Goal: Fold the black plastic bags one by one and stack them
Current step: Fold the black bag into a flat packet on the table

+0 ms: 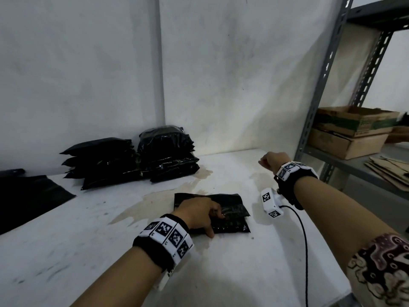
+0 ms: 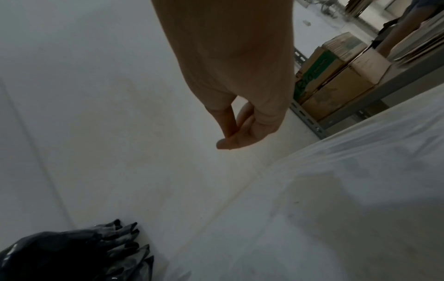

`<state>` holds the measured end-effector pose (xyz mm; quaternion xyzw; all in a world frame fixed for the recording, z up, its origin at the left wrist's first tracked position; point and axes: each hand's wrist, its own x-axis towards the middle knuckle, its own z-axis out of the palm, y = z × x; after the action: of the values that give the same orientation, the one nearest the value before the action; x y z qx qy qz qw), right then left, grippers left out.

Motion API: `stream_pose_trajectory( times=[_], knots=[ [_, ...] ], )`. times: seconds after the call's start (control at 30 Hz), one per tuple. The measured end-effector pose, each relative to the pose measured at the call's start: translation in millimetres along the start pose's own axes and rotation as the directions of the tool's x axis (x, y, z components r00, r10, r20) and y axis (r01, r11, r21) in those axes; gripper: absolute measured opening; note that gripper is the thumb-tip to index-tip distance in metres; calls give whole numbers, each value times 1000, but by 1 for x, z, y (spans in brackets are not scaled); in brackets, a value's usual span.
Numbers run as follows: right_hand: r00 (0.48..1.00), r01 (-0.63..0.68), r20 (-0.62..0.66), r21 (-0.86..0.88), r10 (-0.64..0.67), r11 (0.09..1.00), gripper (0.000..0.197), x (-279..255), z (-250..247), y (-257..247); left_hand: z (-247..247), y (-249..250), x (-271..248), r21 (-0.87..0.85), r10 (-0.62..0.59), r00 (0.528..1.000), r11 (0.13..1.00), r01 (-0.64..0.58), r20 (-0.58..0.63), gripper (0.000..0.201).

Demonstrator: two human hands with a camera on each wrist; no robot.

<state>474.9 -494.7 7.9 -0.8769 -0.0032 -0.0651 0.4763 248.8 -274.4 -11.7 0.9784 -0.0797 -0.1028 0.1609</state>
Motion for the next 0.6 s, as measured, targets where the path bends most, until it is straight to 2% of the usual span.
stream_pose_trajectory(
  times=[0.1,0.13,0.2,0.27,0.33,0.4,0.5,0.6],
  knots=[
    [993,46,-116,61,-39,997,37,-8,2,-32,-1,0,0,-5,6,1000,1000,-6,7,49],
    [995,42,-101,266,-16,963,34,-8,2,-45,-1,0,0,-12,9,1000,1000,-9,9,48],
    [991,32,-120,603,51,797,20,1,6,-58,-2,-1,0,-22,12,1000,1000,-12,15,48],
    [977,35,-175,688,119,725,11,-4,13,-68,-2,-2,0,-23,15,1000,1000,-14,23,48],
    [970,72,-224,639,96,766,11,-4,18,-69,-2,-2,0,-26,18,1000,1000,-17,23,47],
    [962,123,-264,642,68,757,2,-5,21,-70,-3,-2,0,-21,25,999,999,-25,22,47],
    [937,197,-345,652,56,732,19,-5,23,-72,-5,-2,0,-17,34,999,999,-33,34,47],
    [923,250,-382,669,36,699,23,0,26,-72,-6,-1,1,-13,43,998,999,-42,38,47]
  ],
)
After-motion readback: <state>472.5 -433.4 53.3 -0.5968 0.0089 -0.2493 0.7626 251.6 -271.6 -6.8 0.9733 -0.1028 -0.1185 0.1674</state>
